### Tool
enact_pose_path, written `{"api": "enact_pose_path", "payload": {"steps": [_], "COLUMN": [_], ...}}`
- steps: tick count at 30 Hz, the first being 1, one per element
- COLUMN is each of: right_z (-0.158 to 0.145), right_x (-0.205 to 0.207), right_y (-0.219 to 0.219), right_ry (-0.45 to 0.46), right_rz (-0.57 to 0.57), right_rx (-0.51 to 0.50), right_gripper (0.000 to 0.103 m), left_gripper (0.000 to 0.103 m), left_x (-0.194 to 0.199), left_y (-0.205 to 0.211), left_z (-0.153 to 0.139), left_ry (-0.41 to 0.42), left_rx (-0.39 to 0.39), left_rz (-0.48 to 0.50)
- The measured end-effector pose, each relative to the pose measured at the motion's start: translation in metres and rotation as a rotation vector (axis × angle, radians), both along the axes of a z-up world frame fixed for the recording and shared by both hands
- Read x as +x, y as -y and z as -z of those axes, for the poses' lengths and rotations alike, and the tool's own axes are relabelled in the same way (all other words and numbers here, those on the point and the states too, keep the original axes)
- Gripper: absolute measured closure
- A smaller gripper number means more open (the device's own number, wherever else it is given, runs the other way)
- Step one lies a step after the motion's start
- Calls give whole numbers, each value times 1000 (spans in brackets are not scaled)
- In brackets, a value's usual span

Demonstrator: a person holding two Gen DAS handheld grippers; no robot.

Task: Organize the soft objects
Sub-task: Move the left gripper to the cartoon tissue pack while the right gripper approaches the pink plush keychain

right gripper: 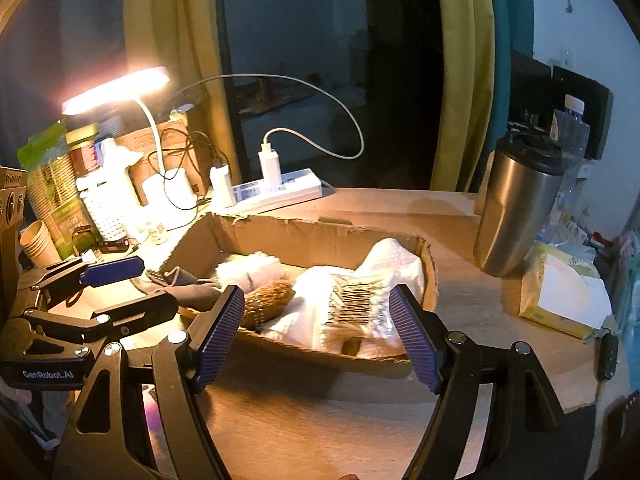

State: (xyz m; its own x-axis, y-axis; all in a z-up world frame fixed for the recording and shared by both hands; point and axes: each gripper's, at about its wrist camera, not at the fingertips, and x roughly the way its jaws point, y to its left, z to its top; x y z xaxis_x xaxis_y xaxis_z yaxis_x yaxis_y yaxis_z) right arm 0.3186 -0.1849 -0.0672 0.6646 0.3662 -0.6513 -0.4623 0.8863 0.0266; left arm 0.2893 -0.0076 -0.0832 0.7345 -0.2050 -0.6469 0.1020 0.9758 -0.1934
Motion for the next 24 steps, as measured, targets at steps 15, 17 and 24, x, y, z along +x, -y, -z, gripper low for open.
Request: {"api": "enact_pose_path", "payload": {"steps": [15,17,24], "right_z": [4,6,15], "right_x": [-29,-33,-47], "right_y": [-45,-50,-68], "right_ry": [-4,-7,-26], "right_rz": [-44,-51,-68], "right_rx": [-31,-38,-72], "right_gripper": [25,25,25], "left_gripper": [28,28,28], "left_x": [-38,-43,-58], "left_y": [-51,-58,-77], "left_z": [1,3,15], "left_ry": [19,17,5], "left_rx": [-27,-32,-59], "left_rz": [-74,-84,-108]}}
